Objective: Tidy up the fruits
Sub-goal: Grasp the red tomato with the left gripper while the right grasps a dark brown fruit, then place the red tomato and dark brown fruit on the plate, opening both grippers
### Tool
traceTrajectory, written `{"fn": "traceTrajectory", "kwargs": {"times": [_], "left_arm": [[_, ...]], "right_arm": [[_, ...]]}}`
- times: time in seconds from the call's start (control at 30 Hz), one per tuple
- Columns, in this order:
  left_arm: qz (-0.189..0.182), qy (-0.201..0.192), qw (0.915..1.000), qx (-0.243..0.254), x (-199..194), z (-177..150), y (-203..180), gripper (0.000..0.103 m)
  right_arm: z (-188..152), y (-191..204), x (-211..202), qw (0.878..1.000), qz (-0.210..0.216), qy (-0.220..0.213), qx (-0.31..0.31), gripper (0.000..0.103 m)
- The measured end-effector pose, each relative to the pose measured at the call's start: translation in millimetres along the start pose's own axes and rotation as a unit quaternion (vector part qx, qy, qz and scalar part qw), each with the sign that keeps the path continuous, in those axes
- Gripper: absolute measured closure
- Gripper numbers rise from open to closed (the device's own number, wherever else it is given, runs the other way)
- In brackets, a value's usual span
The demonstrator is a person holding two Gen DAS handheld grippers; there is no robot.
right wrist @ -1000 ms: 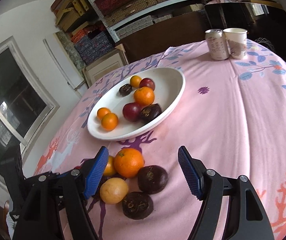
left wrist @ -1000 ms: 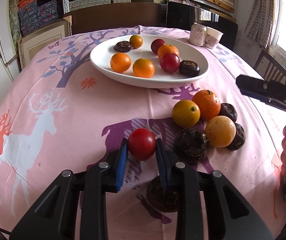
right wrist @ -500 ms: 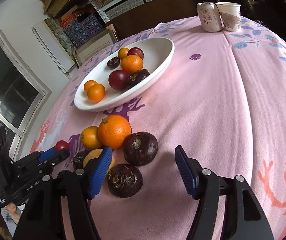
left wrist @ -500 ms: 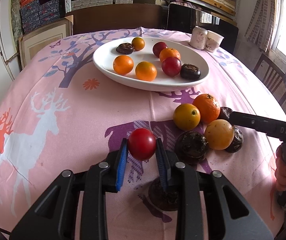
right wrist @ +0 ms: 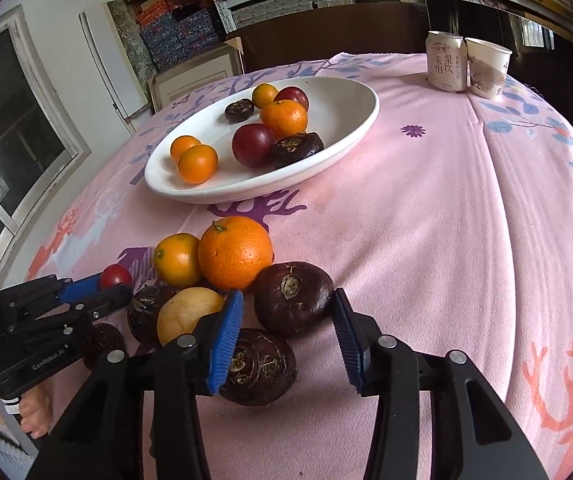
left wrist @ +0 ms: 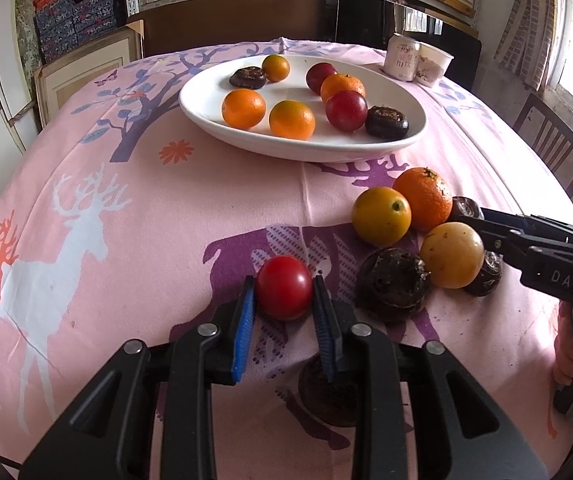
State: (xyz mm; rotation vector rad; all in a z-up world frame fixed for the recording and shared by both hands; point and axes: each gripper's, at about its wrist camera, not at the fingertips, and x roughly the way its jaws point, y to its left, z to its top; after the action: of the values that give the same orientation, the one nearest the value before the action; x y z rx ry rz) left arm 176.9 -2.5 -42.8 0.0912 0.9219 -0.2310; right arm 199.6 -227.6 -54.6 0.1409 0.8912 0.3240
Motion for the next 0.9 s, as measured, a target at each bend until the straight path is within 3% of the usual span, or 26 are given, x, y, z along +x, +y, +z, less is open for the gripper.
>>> {"fn": "traceTrajectory", "kwargs": {"times": [0.27,0.43,0.6,0.77,0.9], "left_arm": [[0.001,-0.008,0.9999,-0.011,-1.7,1.7,6.0,0.076],[-0.006,-0.036,0.9987,-0.035,-15.2,8.7,16.1,0.076],[-0.038,-0.047,0.9960,-0.066,-24.0,48.5,27.0,0.076],[-0.054,-0.049,0.9955,-0.060,-9.3,94.9,10.3,0.076],[-0.057,-0.039,0.9972,-0.028,14.4,107.2,-18.7,0.076]], "right_arm": [[5.2,-13.6,-14.9,0.999,0.005,-0.034,0.025,0.063],[10.8,-32.2,-25.7,0.996,0.011,-0.057,0.064,0.064],[32.7,-39.3,-34.3,0.993,0.031,-0.069,0.094,0.064],[71.5,-19.3,-29.6,0.994,0.037,-0.076,0.072,0.064],[98.1,-8.7,-11.6,0.995,0.028,-0.080,0.058,0.064]]}}
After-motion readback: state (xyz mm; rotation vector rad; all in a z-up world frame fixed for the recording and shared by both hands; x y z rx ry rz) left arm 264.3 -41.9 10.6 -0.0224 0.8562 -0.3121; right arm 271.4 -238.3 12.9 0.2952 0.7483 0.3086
